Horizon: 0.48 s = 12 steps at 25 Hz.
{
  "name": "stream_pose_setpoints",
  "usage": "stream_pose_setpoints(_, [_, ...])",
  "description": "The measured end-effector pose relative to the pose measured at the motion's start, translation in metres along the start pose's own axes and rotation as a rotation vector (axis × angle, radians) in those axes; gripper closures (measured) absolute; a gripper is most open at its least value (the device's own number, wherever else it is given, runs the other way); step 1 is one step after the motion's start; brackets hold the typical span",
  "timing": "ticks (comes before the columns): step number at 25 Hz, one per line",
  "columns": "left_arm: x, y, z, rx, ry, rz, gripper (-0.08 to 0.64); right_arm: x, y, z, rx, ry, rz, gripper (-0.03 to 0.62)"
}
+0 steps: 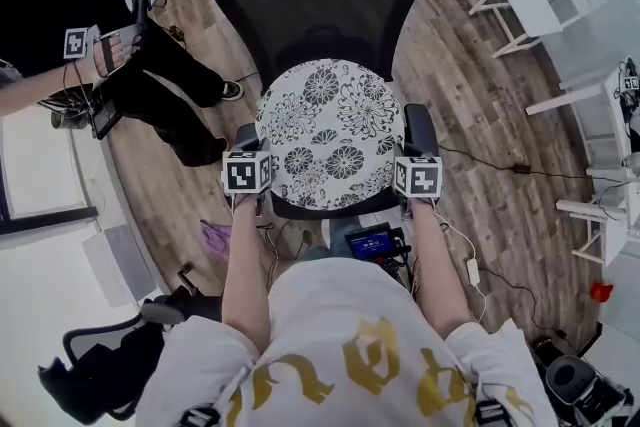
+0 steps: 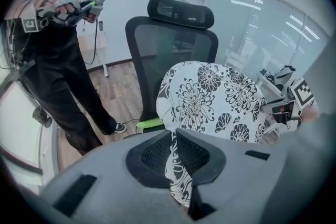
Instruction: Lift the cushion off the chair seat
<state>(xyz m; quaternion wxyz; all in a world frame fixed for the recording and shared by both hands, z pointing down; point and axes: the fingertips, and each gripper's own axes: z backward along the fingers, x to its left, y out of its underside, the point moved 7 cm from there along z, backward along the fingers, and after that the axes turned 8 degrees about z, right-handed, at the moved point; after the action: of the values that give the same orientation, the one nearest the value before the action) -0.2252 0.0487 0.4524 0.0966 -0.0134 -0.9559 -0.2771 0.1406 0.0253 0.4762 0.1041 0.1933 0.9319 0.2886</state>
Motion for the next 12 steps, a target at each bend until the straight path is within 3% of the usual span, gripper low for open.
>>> stream_pose_setpoints(12, [-0.014, -0.002, 0.015, -0.036, 0.023, -0.029, 0.532, 0.003, 0.008, 0.019, -0.055, 0.017, -0.024, 0.571])
